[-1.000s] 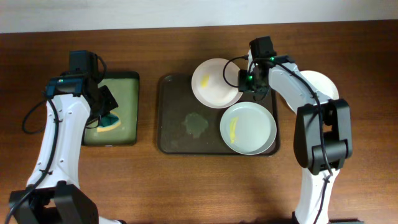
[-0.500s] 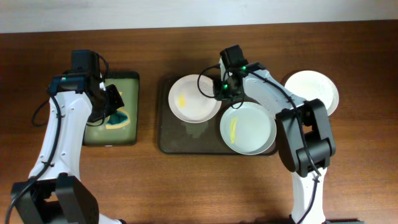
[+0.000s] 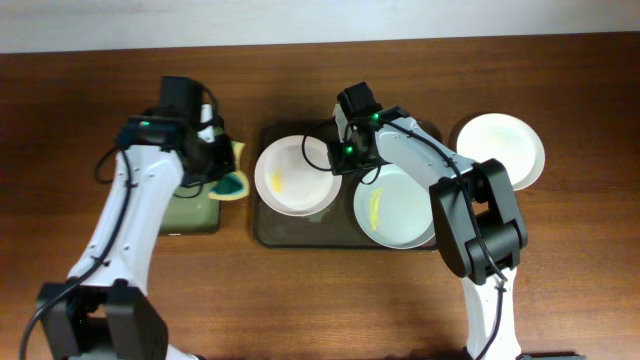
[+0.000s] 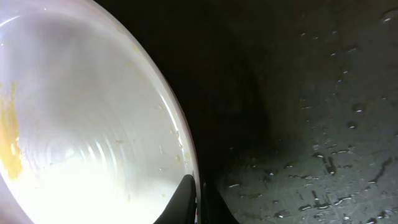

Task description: Clean dirty plates on tray and stack at the side

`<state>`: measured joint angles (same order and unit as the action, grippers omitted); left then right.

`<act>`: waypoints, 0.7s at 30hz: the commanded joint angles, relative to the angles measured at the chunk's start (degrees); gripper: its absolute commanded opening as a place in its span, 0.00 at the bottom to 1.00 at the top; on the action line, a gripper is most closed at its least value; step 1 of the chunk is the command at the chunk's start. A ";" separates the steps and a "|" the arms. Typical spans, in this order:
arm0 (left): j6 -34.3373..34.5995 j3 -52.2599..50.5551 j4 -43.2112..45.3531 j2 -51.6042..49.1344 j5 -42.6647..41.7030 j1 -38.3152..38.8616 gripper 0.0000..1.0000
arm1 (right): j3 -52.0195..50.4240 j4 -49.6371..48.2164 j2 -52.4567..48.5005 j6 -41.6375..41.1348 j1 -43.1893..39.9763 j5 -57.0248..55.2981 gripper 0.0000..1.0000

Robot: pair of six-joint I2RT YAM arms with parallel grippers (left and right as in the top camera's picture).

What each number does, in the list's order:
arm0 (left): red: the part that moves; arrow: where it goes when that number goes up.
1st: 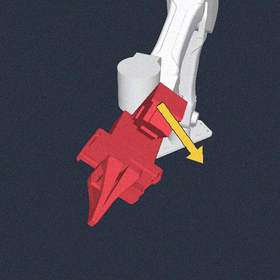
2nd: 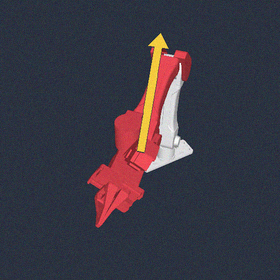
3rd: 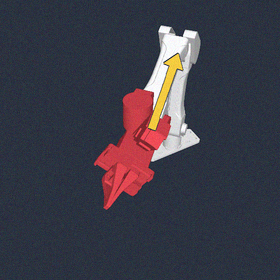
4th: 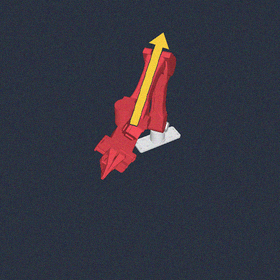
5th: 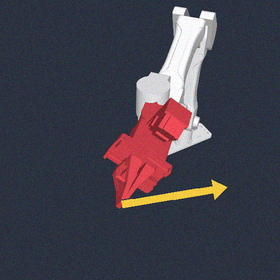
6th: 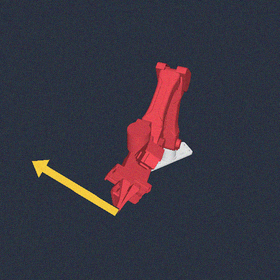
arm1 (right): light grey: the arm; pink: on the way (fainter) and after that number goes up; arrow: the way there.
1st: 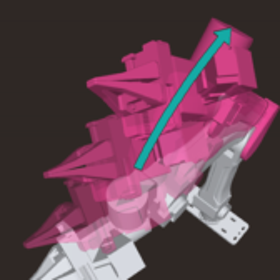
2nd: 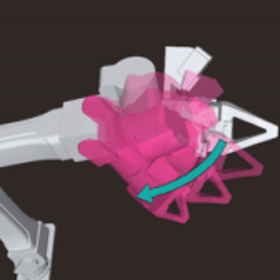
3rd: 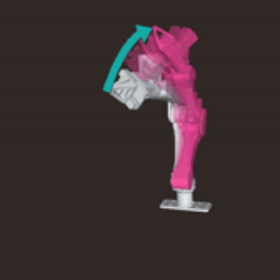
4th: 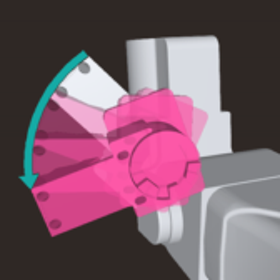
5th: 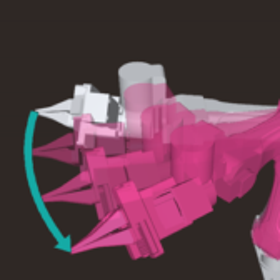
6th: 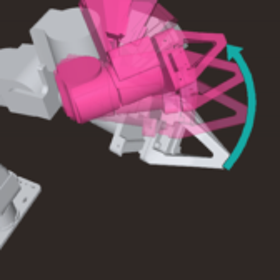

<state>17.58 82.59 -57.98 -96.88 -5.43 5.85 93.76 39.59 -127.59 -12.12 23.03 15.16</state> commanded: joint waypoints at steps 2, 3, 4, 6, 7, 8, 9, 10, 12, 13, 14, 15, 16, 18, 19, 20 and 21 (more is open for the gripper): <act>4.17 -0.04 2.43 -4.50 -1.03 4.63 0.00 | -0.66 2.56 -2.43 1.57 0.48 1.03 0.04; 5.16 -0.04 3.17 -5.64 -1.27 5.29 0.00 | -0.66 3.39 -2.43 1.57 0.48 2.40 0.04; 5.27 -0.04 5.05 -7.50 -3.19 6.38 0.00 | -0.66 4.31 -2.43 1.70 0.48 3.23 0.04; 5.27 -0.04 8.07 -10.32 -7.39 7.98 0.00 | -0.66 4.13 -2.43 2.45 0.48 3.23 0.04; 5.44 -0.04 9.84 -12.46 -9.01 9.40 0.00 | -0.66 4.09 -2.43 2.43 0.48 3.10 0.04; 5.86 -0.04 10.16 -13.09 -8.96 9.90 0.00 | -0.66 4.09 -2.43 2.45 0.48 3.08 0.04; 7.32 -0.04 11.13 -14.67 -8.96 11.21 0.00 | -0.66 4.09 -2.43 2.45 0.48 3.08 0.04; 8.50 -0.04 11.76 -15.74 -8.92 11.98 0.00 | -0.66 3.89 -2.43 2.45 0.48 3.08 0.04; 8.81 -0.04 13.40 -18.03 -8.72 12.92 0.00 | -0.66 3.67 -2.43 2.43 0.48 3.08 0.04; 9.68 -0.04 13.68 -18.78 -8.70 12.92 0.00 | -0.66 3.69 -2.43 2.43 0.48 3.08 0.04; 10.97 -0.04 14.32 -19.98 -8.70 12.87 0.00 | -0.66 3.69 -2.43 2.43 0.48 3.06 0.04; 11.32 -0.04 14.99 -20.81 -8.70 12.85 0.00 | -0.66 3.69 -2.43 2.43 0.48 3.06 0.04; 11.32 -0.04 15.58 -21.42 -8.66 12.85 0.00 | -0.66 3.67 -2.43 2.43 0.48 3.06 0.04; 11.30 -0.04 15.85 -22.47 -1.88 12.85 0.00 | -0.66 3.63 -2.43 2.43 0.48 3.04 0.04; 11.28 -0.04 15.65 -22.67 1.60 12.85 0.00 | -0.66 3.65 -2.43 2.43 0.48 3.04 0.04; 11.28 -0.04 14.58 -22.75 9.66 12.85 0.00 | -0.66 3.69 -2.43 2.43 0.48 2.99 0.04; 11.28 -0.04 13.88 -22.75 13.81 12.85 0.00 | -0.66 3.72 -2.43 2.43 0.48 2.73 0.04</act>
<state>28.21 82.61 -43.11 -117.34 -9.52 19.35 93.91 43.05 -127.61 -10.33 23.00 18.37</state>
